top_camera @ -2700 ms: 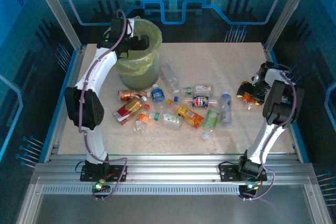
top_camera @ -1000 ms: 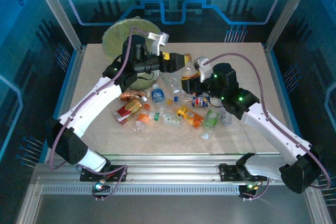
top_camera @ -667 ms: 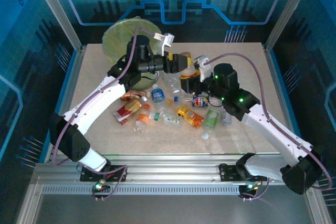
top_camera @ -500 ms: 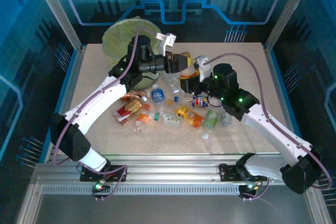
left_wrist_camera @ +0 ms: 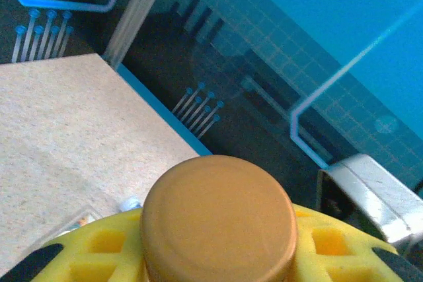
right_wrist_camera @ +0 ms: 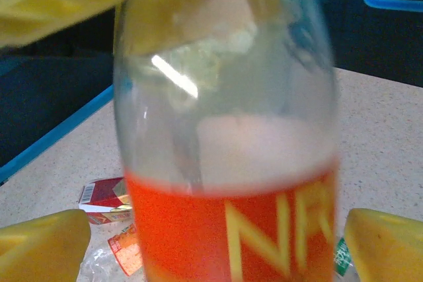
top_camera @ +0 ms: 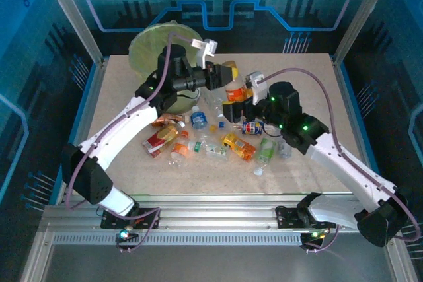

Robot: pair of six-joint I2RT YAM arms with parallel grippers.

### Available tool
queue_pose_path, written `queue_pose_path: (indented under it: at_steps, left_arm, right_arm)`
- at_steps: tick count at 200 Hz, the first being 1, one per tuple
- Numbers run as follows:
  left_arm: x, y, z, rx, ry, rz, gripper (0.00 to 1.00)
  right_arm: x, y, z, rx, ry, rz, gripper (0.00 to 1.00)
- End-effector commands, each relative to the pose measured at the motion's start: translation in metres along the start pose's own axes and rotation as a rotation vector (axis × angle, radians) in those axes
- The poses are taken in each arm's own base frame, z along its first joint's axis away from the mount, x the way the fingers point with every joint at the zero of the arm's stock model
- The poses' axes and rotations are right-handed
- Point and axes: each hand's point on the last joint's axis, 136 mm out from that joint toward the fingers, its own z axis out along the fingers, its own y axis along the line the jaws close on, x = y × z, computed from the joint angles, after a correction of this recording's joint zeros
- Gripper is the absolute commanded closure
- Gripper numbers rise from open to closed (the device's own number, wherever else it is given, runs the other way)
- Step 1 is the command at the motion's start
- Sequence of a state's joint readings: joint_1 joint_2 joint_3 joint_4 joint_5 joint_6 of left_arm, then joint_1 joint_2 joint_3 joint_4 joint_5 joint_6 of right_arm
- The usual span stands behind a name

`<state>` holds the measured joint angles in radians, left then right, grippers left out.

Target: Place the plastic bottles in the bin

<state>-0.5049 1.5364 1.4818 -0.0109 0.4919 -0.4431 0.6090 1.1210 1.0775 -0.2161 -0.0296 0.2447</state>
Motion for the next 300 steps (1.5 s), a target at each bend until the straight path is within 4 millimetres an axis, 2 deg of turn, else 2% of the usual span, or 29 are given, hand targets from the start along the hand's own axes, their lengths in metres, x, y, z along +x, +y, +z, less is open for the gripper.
queue_pose_path:
  at_steps: [1, 48, 91, 114, 138, 187, 235, 271, 300]
  left_arm:
    - [-0.038, 0.013, -0.033, -0.101, -0.116, 0.042, 0.91]
    - [-0.095, 0.062, -0.088, -0.279, -0.26, 0.027, 0.91]
    - [-0.143, 0.096, -0.136, -0.42, -0.383, 0.056, 0.92]
    - [-0.161, 0.114, -0.153, -0.5, -0.419, 0.079, 0.92]
    - [-0.171, 0.135, -0.16, -0.586, -0.402, 0.102, 0.92]
    - [-0.157, 0.19, -0.15, -0.707, -0.259, 0.065, 0.91]
    - [-0.122, 0.241, -0.134, -0.76, -0.111, -0.025, 0.91]
    - [-0.091, 0.275, -0.124, -0.796, -0.018, -0.087, 0.9]
    - [-0.065, 0.3, -0.119, -0.831, 0.062, -0.131, 0.9]
  right_arm:
    - [-0.009, 0.003, -0.022, 0.024, -0.018, 0.006, 0.0]
    - [-0.01, -0.003, -0.047, 0.086, 0.023, 0.019, 0.0]
    - [-0.01, -0.026, -0.057, 0.227, 0.025, 0.063, 0.0]
    - [-0.007, -0.044, -0.064, 0.335, 0.038, 0.089, 0.0]
    - [0.001, -0.066, -0.073, 0.464, 0.065, 0.138, 0.0]
    - [0.027, -0.11, -0.097, 0.659, 0.12, 0.286, 0.0]
    - [0.07, -0.144, -0.107, 0.686, 0.239, 0.522, 0.0]
    - [0.111, -0.167, -0.113, 0.733, 0.379, 0.631, 0.0]
    - [0.141, -0.18, -0.108, 0.734, 0.469, 0.699, 0.01]
